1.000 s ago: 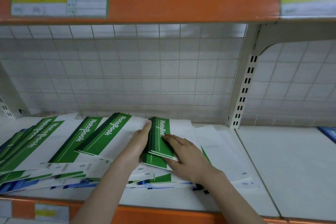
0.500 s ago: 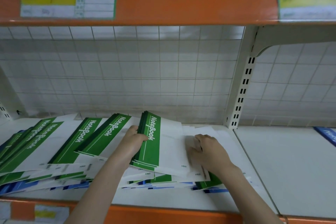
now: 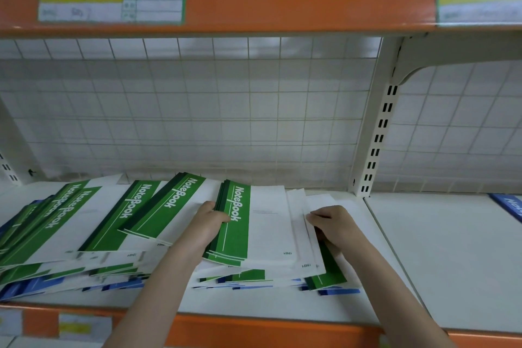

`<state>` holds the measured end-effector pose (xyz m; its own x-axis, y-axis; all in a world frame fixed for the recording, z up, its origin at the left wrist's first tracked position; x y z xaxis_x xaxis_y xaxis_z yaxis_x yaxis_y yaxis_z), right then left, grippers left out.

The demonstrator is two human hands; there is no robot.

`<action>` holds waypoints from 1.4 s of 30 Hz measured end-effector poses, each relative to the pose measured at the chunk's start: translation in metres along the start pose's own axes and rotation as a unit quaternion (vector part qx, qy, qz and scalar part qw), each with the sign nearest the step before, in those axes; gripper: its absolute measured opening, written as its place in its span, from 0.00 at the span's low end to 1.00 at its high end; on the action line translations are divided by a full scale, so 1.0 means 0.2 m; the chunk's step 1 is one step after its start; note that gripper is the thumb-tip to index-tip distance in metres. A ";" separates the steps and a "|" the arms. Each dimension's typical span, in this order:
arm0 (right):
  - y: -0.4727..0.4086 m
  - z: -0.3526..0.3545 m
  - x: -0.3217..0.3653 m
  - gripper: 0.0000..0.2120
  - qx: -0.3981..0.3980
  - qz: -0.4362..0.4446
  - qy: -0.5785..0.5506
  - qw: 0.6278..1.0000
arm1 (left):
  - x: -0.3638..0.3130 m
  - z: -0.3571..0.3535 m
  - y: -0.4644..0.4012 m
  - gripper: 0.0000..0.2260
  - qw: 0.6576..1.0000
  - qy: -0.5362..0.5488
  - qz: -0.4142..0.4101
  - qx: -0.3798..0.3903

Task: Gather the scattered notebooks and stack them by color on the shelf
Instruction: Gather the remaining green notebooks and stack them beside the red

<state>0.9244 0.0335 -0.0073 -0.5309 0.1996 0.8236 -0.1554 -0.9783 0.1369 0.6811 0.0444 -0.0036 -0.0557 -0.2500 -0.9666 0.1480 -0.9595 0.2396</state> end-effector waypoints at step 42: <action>-0.05 0.20 -0.15 0.07 -0.097 0.006 -0.040 0.994 | -0.14 -0.19 -0.02 0.10 0.995 0.051 0.071 0.042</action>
<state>0.9756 0.0351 -0.0101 -0.4662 0.1752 0.8672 -0.3121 -0.9497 0.0241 0.7200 0.0598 0.0200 0.0609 -0.3730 -0.9258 0.0643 -0.9242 0.3765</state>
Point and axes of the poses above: each hand's wrist, its own y-axis away from the middle knuckle, its own z-axis out of the back of the hand, x = y × z, the point moved 1 cm from there along -y, towards the middle knuckle, and after that the axes turned 9 degrees about y, right-handed, at the moved point
